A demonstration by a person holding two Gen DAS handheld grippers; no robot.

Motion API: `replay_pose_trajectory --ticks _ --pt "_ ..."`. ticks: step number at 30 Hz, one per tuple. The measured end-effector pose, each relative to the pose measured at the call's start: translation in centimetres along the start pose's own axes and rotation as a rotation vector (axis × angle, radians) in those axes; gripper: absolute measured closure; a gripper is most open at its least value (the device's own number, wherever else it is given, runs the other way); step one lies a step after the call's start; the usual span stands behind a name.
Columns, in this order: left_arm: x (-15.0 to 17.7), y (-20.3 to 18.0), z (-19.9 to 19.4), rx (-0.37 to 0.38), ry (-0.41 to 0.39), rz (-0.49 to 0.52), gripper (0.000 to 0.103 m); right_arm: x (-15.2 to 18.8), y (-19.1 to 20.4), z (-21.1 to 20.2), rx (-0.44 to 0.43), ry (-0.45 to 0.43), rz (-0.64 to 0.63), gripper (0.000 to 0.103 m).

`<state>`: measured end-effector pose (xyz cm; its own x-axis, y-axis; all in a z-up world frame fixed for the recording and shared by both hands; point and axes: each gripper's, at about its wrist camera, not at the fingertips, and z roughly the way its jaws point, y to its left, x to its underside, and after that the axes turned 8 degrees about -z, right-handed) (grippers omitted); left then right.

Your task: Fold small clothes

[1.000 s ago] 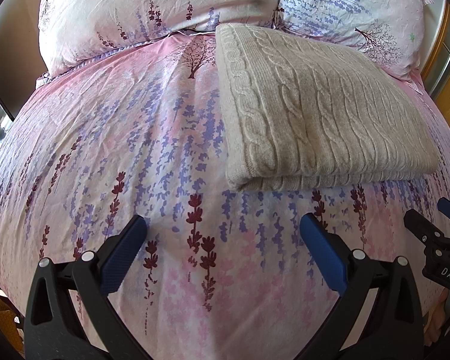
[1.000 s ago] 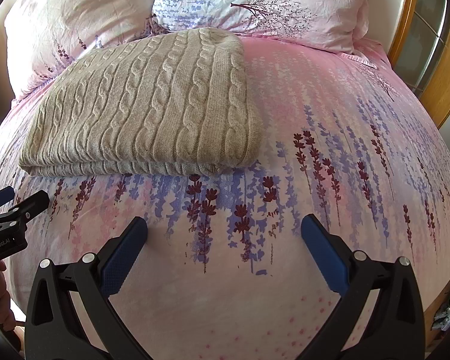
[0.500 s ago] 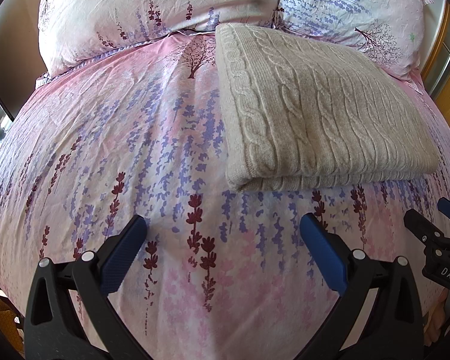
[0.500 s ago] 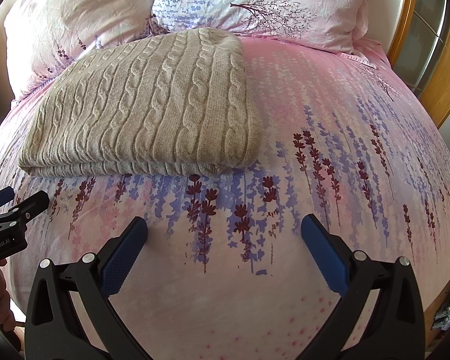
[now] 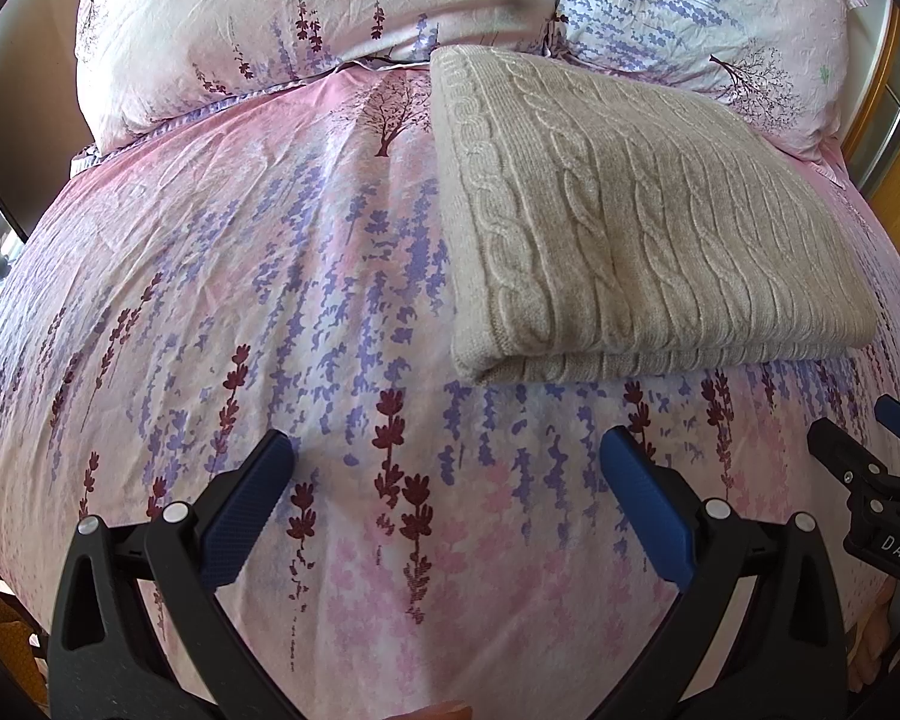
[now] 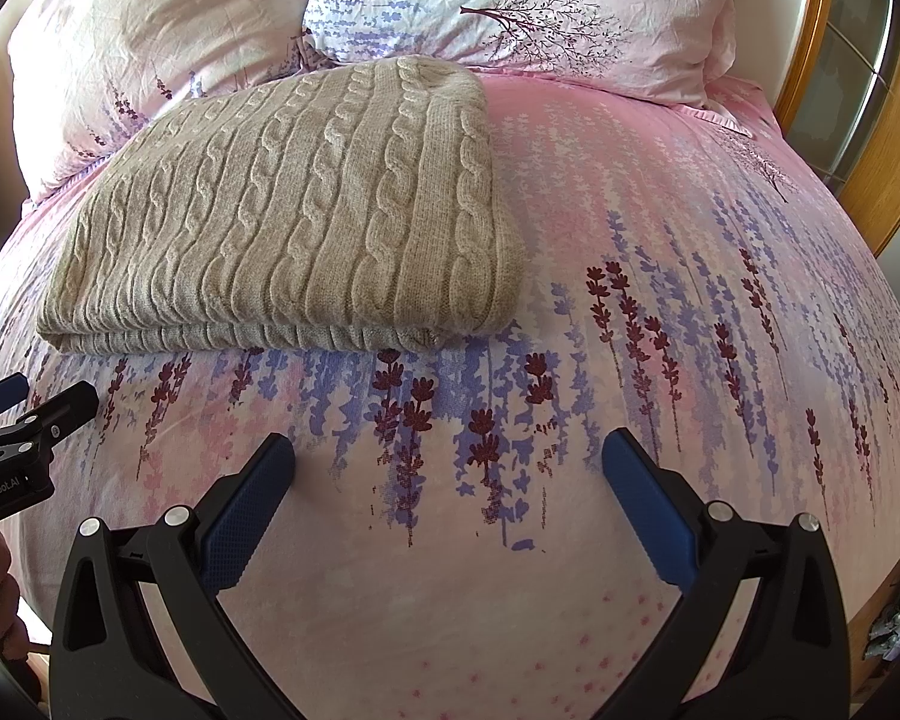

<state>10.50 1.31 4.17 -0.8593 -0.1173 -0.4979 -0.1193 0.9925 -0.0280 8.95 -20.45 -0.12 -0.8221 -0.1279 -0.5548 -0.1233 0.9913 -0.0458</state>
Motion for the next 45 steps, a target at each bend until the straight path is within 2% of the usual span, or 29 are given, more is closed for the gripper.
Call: replay_pose_trajectory --ticks 45 --pt "-0.31 0.12 0.28 -0.005 0.015 -0.006 0.002 0.02 0.01 0.02 0.002 -0.003 0.004 0.001"
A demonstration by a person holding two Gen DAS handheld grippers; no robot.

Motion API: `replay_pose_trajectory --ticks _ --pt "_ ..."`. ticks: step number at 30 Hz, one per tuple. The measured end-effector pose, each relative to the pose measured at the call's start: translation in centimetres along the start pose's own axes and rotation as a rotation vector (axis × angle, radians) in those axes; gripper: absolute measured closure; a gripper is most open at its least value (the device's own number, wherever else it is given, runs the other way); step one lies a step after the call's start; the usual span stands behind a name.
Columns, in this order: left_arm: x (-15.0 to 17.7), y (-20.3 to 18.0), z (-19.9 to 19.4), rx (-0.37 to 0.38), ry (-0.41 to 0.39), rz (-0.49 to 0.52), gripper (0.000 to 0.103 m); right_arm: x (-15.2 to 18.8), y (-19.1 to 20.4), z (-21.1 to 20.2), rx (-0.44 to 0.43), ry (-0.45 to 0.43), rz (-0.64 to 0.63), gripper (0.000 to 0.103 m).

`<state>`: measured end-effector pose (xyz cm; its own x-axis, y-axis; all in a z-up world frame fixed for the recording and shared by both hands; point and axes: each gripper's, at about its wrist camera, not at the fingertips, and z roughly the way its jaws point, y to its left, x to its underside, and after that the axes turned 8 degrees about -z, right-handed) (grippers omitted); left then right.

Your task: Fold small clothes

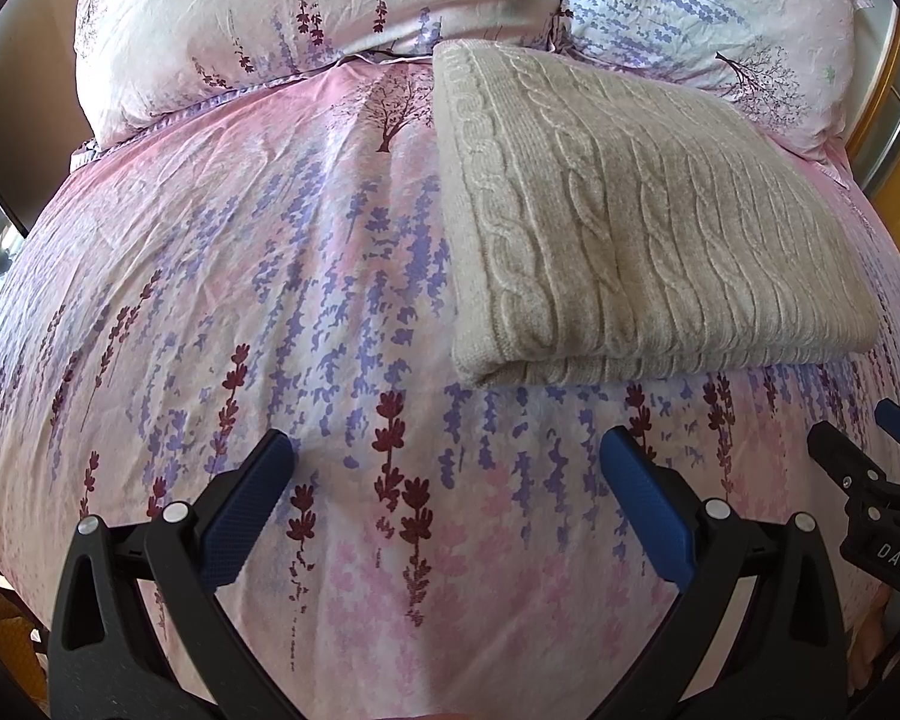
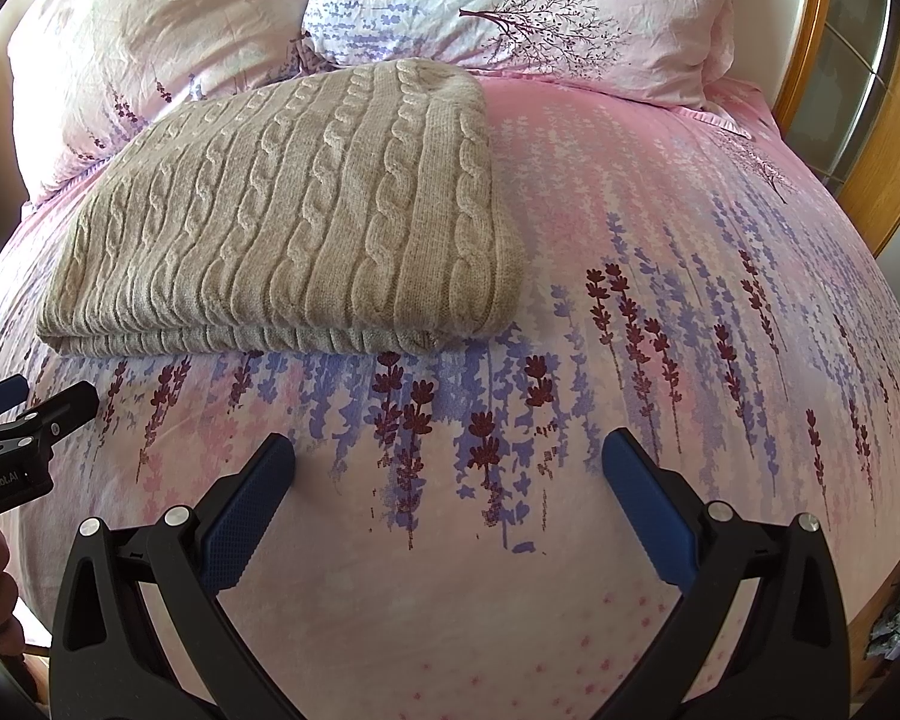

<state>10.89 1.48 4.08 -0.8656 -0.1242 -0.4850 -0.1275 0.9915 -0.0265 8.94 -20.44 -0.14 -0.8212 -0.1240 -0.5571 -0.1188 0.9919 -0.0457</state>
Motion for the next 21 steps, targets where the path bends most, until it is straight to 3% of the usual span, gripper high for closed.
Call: replay_pose_trajectory --ticks 21 --pt "-0.04 0.05 0.02 0.003 0.0 0.005 0.002 -0.02 0.08 -0.03 0.003 -0.004 0.004 0.001"
